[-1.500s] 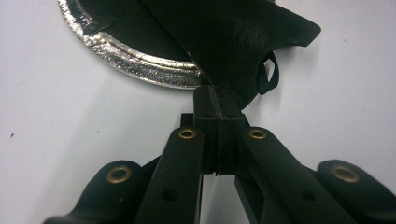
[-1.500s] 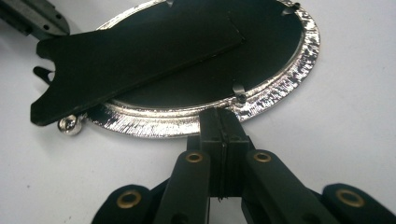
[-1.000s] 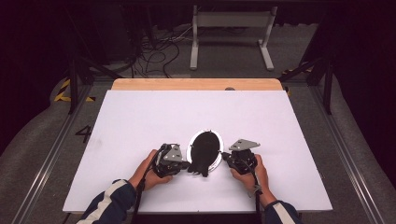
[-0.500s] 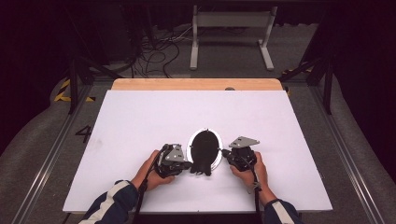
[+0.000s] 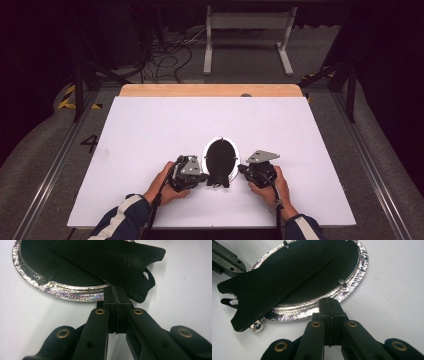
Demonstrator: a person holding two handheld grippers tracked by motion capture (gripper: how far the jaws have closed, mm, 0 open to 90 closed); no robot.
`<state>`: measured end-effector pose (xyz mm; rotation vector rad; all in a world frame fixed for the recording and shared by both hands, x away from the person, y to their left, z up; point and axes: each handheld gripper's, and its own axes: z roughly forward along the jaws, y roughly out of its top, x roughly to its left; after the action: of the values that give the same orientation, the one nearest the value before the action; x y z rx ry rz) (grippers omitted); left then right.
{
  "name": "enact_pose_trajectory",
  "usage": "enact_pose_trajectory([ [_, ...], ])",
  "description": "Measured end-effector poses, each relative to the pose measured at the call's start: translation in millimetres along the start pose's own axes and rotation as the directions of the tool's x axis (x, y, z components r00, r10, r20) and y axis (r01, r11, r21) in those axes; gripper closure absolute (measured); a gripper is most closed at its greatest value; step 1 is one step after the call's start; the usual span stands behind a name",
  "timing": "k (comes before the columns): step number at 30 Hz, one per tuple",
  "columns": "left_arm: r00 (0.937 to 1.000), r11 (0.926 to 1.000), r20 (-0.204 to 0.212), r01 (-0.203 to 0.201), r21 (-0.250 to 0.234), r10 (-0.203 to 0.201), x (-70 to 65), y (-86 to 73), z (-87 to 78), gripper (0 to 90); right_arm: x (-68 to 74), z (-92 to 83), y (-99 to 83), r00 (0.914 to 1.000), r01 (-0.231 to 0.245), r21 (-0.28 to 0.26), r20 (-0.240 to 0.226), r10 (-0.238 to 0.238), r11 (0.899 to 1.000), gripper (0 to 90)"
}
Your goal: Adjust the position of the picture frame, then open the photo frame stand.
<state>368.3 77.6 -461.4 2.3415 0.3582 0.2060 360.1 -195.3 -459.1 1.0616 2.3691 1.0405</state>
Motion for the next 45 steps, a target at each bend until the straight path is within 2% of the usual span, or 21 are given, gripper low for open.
enact_pose_trajectory([
  [4,0.9999,0.9999,-0.010,-0.013,-0.004,0.013,0.8,0.6,-1.4,85.2,-0.8,-0.7,-0.6,0.9999,0.007,-0.001,-0.008,-0.007,1.000,90.0],
  [10,0.9993,0.9992,-0.003,-0.036,-0.018,0.036,-0.2,-1.7,-8.7,85.6,-2.6,-3.3,-1.9,0.9998,0.010,0.004,-0.015,-0.010,1.000,89.4],
  [12,0.9991,0.9990,-0.020,-0.038,-0.024,0.038,0.3,-4.2,-14.7,85.6,-3.7,-5.1,-2.9,0.9998,0.010,0.008,-0.015,-0.009,1.000,89.1],
  [16,0.9990,0.9980,-0.043,-0.017,-0.061,0.015,0.3,-13.7,-35.7,85.5,-5.8,-11.4,-6.2,0.9998,0.006,0.003,-0.017,-0.006,1.000,88.9],
  [18,0.9987,0.9969,-0.050,-0.012,-0.078,0.009,-1.7,-22.7,-48.0,85.3,-6.9,-15.4,-6.4,0.9999,0.009,-0.004,-0.012,-0.009,1.000,89.0],
  [20,0.9988,0.9969,-0.048,-0.012,-0.077,0.008,-2.5,-24.7,-49.3,85.2,-9.5,-18.2,-5.4,0.9999,0.004,-0.016,-0.015,-0.004,1.000,88.8],
  [21,0.9987,0.9982,-0.045,-0.027,-0.054,0.025,-4.7,-29.0,-50.2,85.3,-10.8,-18.4,-5.1,0.9998,-0.001,-0.017,-0.019,0.001,1.000,88.8],
  [23,0.9990,0.9987,-0.037,-0.026,-0.045,0.024,-6.4,-30.4,-49.9,85.7,-11.4,-18.2,-5.2,0.9998,-0.005,-0.016,-0.020,0.004,1.000,88.8],
  [27,0.9991,0.9982,-0.038,-0.021,-0.056,0.019,-12.6,-32.6,-52.5,86.6,-10.0,-19.0,-6.2,0.9990,-0.007,-0.008,-0.045,0.007,1.000,88.3],
  [32,0.9995,0.9989,-0.024,-0.023,-0.040,0.022,-14.2,-26.5,-41.3,86.5,-5.4,-22.4,-5.3,0.9974,-0.001,-0.007,-0.072,0.000,1.000,87.8],
  [34,0.9992,0.9992,-0.019,-0.036,-0.017,0.036,-14.8,-19.0,-27.7,86.1,-1.4,-26.0,-5.0,0.9964,0.007,-0.011,-0.085,-0.008,1.000,87.2],
  [39,0.9992,0.9992,-0.005,-0.039,0.006,0.039,-15.6,-13.2,-13.6,86.2,4.4,-28.5,-4.3,0.9947,0.019,-0.009,-0.101,-0.020,1.000,86.4],
  [41,0.9989,0.9989,-0.013,-0.046,0.002,0.046,-14.3,-9.8,-10.3,86.2,8.1,-28.8,-3.0,0.9927,0.029,-0.007,-0.117,-0.029,1.000,86.3],
  [45,0.9994,0.9994,-0.011,-0.034,-0.002,0.034,-13.3,-8.2,-7.3,87.1,12.5,-27.4,-2.3,0.9891,0.037,0.014,-0.143,-0.034,0.999,84.9],
])
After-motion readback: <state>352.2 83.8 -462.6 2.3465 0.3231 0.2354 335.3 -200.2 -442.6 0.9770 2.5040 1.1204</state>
